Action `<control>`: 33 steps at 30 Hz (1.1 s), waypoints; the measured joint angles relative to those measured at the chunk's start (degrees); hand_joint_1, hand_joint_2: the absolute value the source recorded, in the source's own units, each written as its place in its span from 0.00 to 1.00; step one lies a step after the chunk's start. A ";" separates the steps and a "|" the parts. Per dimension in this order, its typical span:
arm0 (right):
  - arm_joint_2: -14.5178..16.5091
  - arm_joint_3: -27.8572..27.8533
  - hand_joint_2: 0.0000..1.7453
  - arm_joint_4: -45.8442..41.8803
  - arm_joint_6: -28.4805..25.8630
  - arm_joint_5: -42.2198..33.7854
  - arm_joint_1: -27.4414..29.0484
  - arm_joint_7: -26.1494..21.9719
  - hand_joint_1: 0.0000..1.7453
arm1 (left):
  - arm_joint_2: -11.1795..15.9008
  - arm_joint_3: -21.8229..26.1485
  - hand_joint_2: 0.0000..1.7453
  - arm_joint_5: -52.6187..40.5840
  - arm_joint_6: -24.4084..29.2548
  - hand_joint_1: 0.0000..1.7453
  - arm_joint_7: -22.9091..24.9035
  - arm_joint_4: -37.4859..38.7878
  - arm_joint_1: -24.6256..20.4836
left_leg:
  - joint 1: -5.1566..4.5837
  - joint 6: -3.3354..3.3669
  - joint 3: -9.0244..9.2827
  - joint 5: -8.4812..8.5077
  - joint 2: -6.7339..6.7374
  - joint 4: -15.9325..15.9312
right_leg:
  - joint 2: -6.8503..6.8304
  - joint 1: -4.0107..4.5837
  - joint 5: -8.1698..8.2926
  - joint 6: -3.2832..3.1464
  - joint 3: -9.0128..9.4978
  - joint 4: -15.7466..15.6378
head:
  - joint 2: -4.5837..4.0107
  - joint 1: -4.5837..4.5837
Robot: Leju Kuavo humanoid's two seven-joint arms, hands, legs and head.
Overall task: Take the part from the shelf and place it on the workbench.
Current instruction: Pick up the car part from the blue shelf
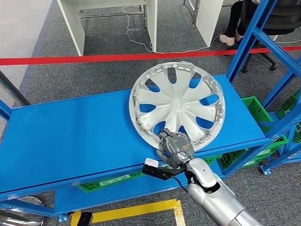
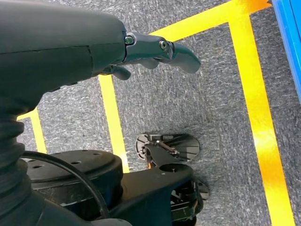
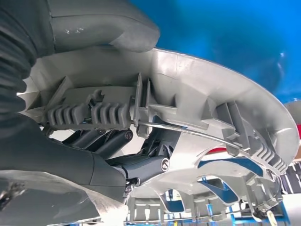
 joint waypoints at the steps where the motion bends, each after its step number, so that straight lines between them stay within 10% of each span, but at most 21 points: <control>1: 0.00 0.06 1.00 -0.30 -0.01 0.12 0.09 -0.01 1.00 | -0.01 0.01 1.00 -0.05 -0.05 0.00 0.00 0.00 -0.03 | -0.05 0.02 -0.01 -0.01 0.00 0.02 | 0.00 -0.04 0.03 0.04 0.00 0.00 | 0.00 -0.01; 10: 0.20 0.27 1.00 -1.59 -0.03 0.34 0.46 -0.12 1.00 | -0.02 0.04 1.00 0.14 -1.15 0.00 0.06 0.00 -0.16 | -0.05 1.15 -0.35 0.86 0.08 -0.12 | 0.02 -0.25 0.13 1.05 -0.44 0.12 | 0.00 -0.01; 16: 0.87 0.89 1.00 -1.87 -0.35 0.45 0.58 -0.49 1.00 | 0.22 0.84 1.00 0.36 -1.93 0.00 0.53 0.00 -0.05 | 0.27 1.87 -1.29 1.91 0.29 -0.57 | 0.00 -0.29 -7.75 1.54 -7.21 16.31 | 0.00 0.27; 20: 1.02 1.15 1.00 -1.97 -0.77 0.30 0.65 -0.57 1.00 | 0.31 1.08 1.00 0.53 -1.82 0.00 0.79 0.00 0.05 | 0.22 1.32 -1.73 1.74 0.27 0.23 | -0.32 -0.30 -1.61 1.24 -0.83 5.02 | 0.00 0.27; 22: 1.24 1.17 1.00 -2.20 -1.32 0.08 0.72 -0.67 1.00 | 0.42 1.12 1.00 0.61 -1.81 0.00 0.89 0.00 0.14 | 0.09 0.66 -2.25 1.82 0.30 0.71 | -0.36 -0.14 -1.11 0.93 0.94 1.65 | 0.00 0.23; 26: 1.42 1.14 1.00 -2.69 -1.97 -0.86 1.31 -0.92 1.00 | 0.61 1.23 1.00 0.55 -1.91 0.00 0.98 0.00 0.64 | 0.14 -0.72 -3.43 0.69 0.02 2.24 | -0.10 -0.40 -0.80 -0.06 0.44 0.75 | 0.00 0.15; 30: 1.44 1.05 1.00 -3.33 -2.62 -2.30 2.41 -1.86 1.00 | 0.58 1.25 1.00 0.15 -2.08 0.00 0.98 0.00 0.92 | 0.92 -1.98 -7.13 -7.26 -0.39 14.01 | -0.14 -0.45 0.40 -1.23 -1.27 0.64 | 0.00 0.07; 33: 1.44 0.89 1.00 -3.43 -3.01 -3.00 3.43 -2.65 1.00 | 0.52 1.25 1.00 0.04 -2.10 0.00 0.98 0.00 0.87 | 1.44 -2.28 -5.39 -5.75 -0.40 14.10 | -0.08 -0.44 1.47 -1.06 -2.72 0.77 | 0.00 0.06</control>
